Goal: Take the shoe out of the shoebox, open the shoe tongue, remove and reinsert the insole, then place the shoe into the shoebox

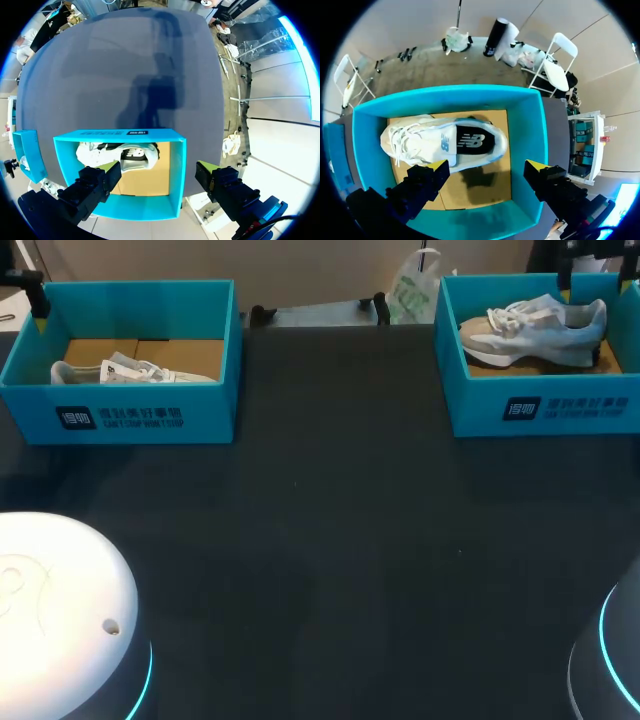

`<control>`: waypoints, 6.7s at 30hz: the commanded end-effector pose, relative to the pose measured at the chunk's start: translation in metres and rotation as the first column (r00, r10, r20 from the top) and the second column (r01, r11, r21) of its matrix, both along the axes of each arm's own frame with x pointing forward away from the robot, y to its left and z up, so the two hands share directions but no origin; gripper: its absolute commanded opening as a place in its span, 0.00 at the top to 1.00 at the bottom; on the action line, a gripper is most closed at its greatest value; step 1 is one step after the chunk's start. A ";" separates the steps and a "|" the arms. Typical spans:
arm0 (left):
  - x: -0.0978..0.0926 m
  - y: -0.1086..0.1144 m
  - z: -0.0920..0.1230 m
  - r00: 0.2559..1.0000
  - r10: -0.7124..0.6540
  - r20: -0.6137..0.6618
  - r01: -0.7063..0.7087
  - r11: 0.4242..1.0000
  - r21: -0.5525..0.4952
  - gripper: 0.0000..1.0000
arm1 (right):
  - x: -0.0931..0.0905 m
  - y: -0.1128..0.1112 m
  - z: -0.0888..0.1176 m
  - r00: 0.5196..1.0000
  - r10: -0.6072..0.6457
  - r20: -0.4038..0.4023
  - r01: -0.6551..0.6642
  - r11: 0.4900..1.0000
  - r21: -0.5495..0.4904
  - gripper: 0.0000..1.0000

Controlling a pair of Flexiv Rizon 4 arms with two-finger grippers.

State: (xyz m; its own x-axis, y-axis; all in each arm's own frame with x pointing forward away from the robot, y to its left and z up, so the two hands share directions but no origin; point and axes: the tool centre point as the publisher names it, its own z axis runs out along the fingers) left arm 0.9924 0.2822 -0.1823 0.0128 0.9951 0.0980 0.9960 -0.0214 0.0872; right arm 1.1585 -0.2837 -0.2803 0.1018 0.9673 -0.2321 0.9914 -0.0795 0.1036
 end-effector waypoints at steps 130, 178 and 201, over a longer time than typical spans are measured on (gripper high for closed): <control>-0.001 0.000 0.000 1.000 0.000 0.002 0.000 1.000 0.002 0.00 | 0.021 -0.037 -0.096 0.977 -0.051 -0.206 0.072 0.993 0.093 1.00; -0.001 0.000 0.000 1.000 0.000 0.002 0.000 1.000 0.002 0.00 | -0.045 -0.037 0.097 0.989 -0.146 -0.012 0.145 0.989 -0.036 1.00; -0.001 0.000 0.000 1.000 0.000 0.002 0.000 1.000 0.002 0.00 | -0.163 0.079 0.167 0.979 -0.136 0.151 0.145 0.988 -0.054 1.00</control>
